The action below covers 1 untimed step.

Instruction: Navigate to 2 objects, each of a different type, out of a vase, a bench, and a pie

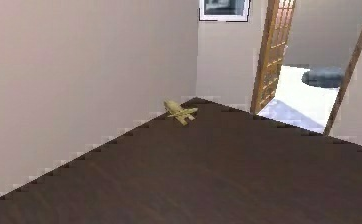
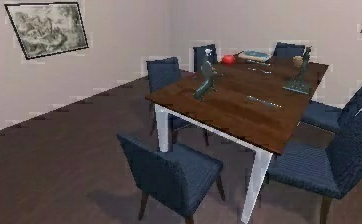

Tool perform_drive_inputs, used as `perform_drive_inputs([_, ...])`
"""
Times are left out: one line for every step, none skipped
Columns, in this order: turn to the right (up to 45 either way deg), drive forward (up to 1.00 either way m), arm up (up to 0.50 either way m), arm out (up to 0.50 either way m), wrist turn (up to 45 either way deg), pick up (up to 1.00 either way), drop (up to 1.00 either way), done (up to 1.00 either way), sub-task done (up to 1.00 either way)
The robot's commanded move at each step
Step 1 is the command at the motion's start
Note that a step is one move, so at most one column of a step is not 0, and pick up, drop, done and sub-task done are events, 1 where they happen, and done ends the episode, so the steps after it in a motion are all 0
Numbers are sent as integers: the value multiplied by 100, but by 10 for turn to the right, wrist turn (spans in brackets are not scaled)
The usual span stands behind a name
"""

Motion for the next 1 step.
perform_drive_inputs([330,0,0,0,0,0,0,0,0])
